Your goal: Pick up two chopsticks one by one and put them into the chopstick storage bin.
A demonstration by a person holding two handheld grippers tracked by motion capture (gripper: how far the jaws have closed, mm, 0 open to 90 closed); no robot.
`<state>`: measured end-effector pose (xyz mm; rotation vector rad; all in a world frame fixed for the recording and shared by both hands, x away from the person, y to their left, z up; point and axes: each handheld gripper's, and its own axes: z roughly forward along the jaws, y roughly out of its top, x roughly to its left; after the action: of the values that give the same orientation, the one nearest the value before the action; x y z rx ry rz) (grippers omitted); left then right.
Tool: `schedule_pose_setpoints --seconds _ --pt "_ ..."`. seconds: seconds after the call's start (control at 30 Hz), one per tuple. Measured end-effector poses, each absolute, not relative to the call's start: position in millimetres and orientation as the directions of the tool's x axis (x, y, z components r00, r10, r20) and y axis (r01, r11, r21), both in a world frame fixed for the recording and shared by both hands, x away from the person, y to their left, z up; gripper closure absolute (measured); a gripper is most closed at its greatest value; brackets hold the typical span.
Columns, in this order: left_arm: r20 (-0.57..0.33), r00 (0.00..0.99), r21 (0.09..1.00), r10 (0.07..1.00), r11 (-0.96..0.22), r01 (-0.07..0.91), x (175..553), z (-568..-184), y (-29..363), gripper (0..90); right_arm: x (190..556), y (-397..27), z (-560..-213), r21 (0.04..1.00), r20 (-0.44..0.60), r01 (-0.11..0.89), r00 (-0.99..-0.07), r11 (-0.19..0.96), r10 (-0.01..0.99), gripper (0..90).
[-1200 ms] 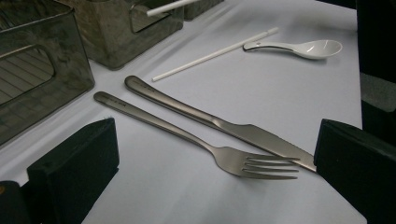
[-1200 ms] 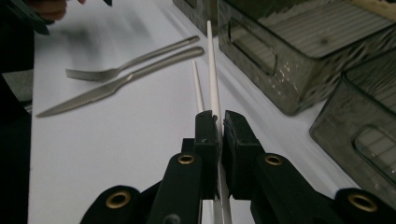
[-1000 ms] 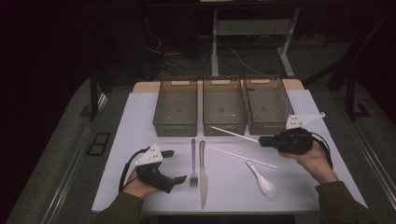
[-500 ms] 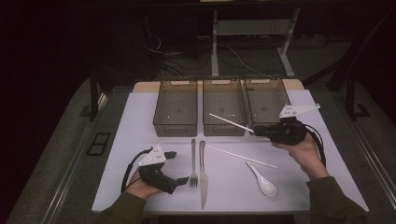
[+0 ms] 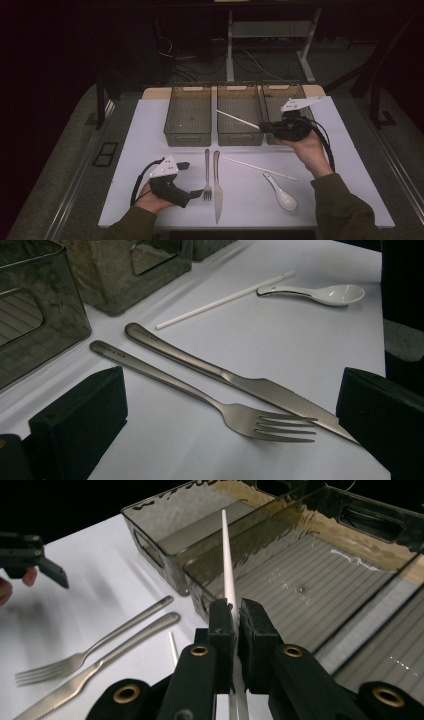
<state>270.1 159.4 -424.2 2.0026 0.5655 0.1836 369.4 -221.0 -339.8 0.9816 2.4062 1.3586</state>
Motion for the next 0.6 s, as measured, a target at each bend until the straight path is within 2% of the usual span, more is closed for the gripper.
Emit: schedule_pose_setpoints --seconds 0.6 --pt "-0.106 0.883 0.872 0.456 -0.385 0.304 269 -423 158 0.0 404 -156 -332 0.810 0.110 0.452 -0.742 0.372 0.661 84.5"
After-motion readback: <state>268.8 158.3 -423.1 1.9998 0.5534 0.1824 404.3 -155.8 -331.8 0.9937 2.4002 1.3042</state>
